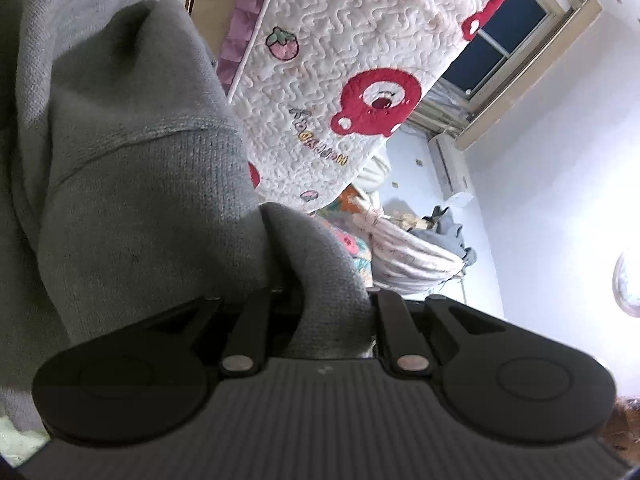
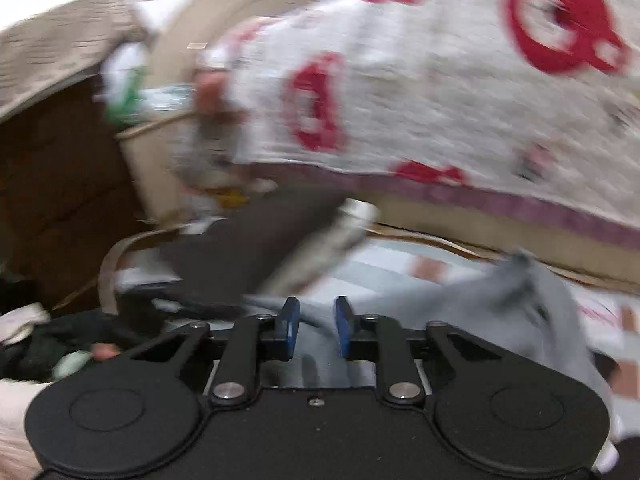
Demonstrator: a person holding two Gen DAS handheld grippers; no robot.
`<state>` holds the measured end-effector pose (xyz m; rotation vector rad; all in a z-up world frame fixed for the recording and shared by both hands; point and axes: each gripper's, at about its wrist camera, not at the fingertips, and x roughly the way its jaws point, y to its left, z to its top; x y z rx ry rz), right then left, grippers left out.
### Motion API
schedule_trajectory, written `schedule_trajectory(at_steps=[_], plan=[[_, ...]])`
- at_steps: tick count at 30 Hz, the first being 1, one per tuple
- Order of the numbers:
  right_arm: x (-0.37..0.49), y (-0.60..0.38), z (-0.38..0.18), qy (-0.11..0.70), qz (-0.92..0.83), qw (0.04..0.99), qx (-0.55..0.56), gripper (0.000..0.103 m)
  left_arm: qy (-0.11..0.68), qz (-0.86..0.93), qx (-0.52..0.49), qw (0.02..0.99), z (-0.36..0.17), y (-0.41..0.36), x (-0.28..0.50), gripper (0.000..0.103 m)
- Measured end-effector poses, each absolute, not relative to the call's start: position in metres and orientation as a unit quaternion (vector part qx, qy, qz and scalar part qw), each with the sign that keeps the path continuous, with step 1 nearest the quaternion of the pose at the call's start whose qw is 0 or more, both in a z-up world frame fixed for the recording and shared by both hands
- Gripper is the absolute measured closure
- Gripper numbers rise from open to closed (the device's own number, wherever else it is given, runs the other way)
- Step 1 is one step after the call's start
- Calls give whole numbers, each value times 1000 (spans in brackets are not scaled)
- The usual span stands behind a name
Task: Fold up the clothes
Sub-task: 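Lower the sweatshirt onto the rug and open the left gripper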
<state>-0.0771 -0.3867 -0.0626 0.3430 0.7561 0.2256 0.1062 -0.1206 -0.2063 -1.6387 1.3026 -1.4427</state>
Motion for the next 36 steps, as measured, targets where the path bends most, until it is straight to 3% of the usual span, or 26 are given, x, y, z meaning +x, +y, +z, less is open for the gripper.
schedule_trajectory(at_steps=[9, 13, 16, 20, 24, 25, 26, 27, 30, 33, 36], plan=[[-97, -300, -32, 401, 116, 899, -130, 86, 467, -525, -643, 304, -204, -99, 122, 90], [-85, -320, -27, 384, 103, 916, -56, 81, 479, -519, -645, 290, -209, -104, 117, 90], [-80, -345, -16, 351, 102, 930, 36, 56, 481, -525, -641, 287, -208, -106, 115, 90], [-74, -379, -10, 317, 97, 930, 160, 51, 490, -536, -624, 288, -206, -109, 112, 90], [-56, -368, -35, 364, 98, 915, 147, 51, 508, -559, -581, 304, -198, -115, 107, 90], [-53, -362, -42, 370, 91, 915, 134, 51, 515, -562, -565, 316, -196, -117, 107, 90], [-50, -356, -48, 377, 83, 914, 122, 60, 518, -563, -556, 327, -195, -115, 110, 90], [-49, -354, -53, 379, 80, 914, 119, 82, 520, -563, -547, 337, -194, -113, 114, 90], [-57, -358, -55, 363, 94, 916, 145, 85, 513, -547, -538, 386, -188, -96, 132, 83], [-67, -374, -54, 333, 137, 911, 202, 88, 499, -509, -534, 455, -184, -65, 149, 47], [-76, -392, -65, 308, 170, 895, 274, 88, 500, -465, -520, 514, -186, -43, 158, 45]])
